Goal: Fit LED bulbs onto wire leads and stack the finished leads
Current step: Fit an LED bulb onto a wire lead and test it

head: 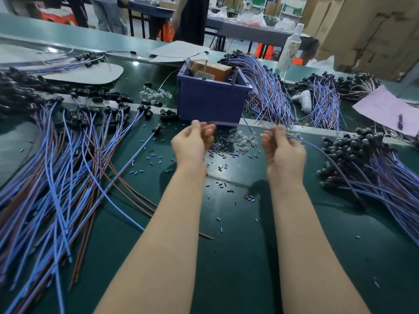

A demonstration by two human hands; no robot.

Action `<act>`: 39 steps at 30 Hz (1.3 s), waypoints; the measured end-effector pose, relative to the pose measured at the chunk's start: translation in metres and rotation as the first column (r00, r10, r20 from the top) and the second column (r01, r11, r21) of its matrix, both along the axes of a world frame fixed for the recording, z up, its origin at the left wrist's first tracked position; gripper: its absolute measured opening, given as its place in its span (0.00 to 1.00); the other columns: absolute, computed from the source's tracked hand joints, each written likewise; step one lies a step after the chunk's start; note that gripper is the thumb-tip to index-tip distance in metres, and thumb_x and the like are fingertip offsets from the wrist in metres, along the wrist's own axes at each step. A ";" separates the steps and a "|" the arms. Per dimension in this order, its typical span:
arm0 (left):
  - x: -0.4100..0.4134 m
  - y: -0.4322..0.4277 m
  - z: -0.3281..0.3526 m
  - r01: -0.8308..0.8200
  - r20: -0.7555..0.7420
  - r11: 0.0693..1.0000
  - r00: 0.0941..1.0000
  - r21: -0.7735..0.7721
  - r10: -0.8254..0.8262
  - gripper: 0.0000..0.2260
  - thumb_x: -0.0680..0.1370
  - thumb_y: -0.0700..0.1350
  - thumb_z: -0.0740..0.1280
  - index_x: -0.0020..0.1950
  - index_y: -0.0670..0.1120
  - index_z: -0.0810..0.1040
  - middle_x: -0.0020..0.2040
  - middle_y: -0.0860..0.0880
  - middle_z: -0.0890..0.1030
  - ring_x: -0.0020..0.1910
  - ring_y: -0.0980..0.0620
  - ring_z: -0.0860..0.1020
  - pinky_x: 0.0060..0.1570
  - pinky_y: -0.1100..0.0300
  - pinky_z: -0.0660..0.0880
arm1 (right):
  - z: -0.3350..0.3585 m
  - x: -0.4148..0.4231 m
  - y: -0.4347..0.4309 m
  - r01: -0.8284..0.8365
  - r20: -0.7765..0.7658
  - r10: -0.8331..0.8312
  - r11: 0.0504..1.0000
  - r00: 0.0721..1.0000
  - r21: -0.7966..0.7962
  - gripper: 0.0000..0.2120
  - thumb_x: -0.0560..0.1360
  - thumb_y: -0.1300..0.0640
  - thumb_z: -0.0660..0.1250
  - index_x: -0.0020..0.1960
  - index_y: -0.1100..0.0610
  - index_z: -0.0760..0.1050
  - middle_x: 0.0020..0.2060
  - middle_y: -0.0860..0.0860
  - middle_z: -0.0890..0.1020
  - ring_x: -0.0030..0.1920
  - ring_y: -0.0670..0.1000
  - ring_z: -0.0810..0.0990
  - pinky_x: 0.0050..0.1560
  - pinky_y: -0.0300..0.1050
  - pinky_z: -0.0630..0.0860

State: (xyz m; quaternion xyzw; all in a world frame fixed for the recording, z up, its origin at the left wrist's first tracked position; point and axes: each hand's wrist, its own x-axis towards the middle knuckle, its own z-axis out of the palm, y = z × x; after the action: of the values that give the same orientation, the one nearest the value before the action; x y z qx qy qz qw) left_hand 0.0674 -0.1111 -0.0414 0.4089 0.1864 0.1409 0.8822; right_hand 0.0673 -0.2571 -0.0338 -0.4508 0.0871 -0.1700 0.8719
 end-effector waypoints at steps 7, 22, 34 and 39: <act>0.005 -0.003 -0.006 -0.087 -0.009 0.953 0.996 0.292 0.094 0.09 0.80 0.37 0.59 0.42 0.42 0.76 0.36 0.48 0.81 0.29 0.61 0.77 0.36 0.67 0.77 | -0.001 0.003 -0.008 0.072 -0.011 -0.072 0.983 0.997 0.171 0.11 0.79 0.64 0.62 0.37 0.61 0.73 0.22 0.49 0.80 0.25 0.43 0.79 0.29 0.33 0.77; 0.000 -0.007 0.000 0.132 -0.006 0.916 0.990 0.379 -0.140 0.11 0.79 0.51 0.64 0.40 0.47 0.78 0.34 0.54 0.81 0.27 0.61 0.70 0.30 0.68 0.69 | 0.002 0.001 -0.001 -0.124 -0.051 0.127 0.990 0.991 0.059 0.11 0.79 0.62 0.62 0.39 0.62 0.75 0.25 0.49 0.81 0.26 0.42 0.79 0.30 0.32 0.76; 0.003 -0.010 -0.001 -0.062 0.106 0.858 0.994 0.511 0.009 0.12 0.81 0.42 0.60 0.39 0.50 0.75 0.35 0.54 0.77 0.30 0.63 0.74 0.34 0.69 0.71 | 0.001 -0.014 0.028 -0.296 -0.159 0.264 0.649 0.952 -0.701 0.18 0.78 0.50 0.63 0.34 0.59 0.74 0.22 0.48 0.75 0.22 0.46 0.70 0.23 0.36 0.66; 0.007 -0.003 -0.004 -0.232 0.163 0.807 0.972 0.544 0.169 0.12 0.80 0.44 0.62 0.37 0.51 0.74 0.35 0.53 0.77 0.35 0.55 0.76 0.46 0.56 0.75 | 0.000 -0.016 0.035 0.234 0.268 0.079 0.293 0.960 -0.927 0.07 0.78 0.57 0.65 0.52 0.58 0.80 0.45 0.49 0.81 0.47 0.46 0.77 0.53 0.38 0.71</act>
State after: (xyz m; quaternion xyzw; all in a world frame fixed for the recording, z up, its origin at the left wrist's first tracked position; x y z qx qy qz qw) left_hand 0.0747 -0.1137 -0.0457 0.6189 0.1316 0.3032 0.7126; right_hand 0.0510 -0.2223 -0.0340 -0.8474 -0.1251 -0.2888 0.4276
